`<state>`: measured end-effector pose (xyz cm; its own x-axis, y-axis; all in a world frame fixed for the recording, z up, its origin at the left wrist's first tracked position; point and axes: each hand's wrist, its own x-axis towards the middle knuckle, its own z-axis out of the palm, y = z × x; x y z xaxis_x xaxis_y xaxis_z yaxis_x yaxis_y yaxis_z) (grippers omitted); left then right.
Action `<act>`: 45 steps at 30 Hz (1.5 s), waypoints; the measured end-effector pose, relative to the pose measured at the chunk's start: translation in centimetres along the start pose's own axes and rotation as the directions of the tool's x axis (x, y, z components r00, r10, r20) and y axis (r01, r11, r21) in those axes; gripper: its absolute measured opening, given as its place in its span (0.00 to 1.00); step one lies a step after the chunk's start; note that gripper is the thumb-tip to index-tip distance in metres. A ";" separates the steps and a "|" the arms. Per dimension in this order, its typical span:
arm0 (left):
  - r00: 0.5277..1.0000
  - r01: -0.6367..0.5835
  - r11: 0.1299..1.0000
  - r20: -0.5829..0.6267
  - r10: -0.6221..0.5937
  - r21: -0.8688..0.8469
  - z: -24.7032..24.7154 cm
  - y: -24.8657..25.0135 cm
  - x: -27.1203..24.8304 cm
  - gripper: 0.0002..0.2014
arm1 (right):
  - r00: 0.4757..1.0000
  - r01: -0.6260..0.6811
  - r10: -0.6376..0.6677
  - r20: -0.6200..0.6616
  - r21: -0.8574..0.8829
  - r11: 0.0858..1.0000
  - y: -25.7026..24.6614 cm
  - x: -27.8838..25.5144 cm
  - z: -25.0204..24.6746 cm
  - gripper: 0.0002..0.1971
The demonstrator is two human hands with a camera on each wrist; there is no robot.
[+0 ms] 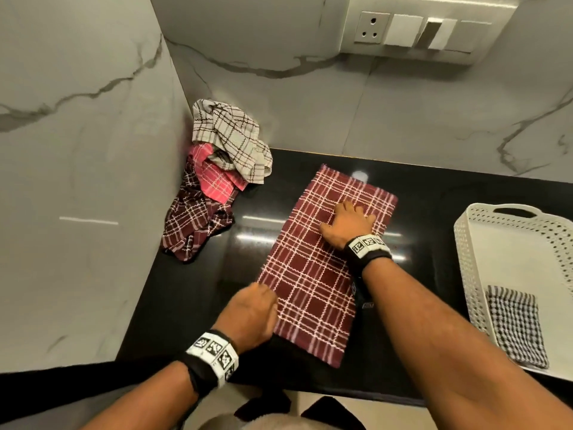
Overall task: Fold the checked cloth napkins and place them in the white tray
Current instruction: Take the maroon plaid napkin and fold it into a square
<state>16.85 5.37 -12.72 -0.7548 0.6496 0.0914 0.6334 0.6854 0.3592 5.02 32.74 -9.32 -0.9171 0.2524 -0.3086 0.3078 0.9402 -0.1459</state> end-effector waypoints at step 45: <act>0.990 0.131 0.956 -0.013 -0.139 -0.261 -2.6 9.8 -16.3 0.12 | 0.934 0.347 -0.350 -0.071 0.406 0.845 13.2 -35.9 7.9 0.07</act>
<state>34.97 0.63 -8.31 -0.8378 0.5434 0.0529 0.4625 0.6548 0.5978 43.99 34.33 -7.57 -0.9824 -0.0765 -0.1703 0.0446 0.7894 -0.6122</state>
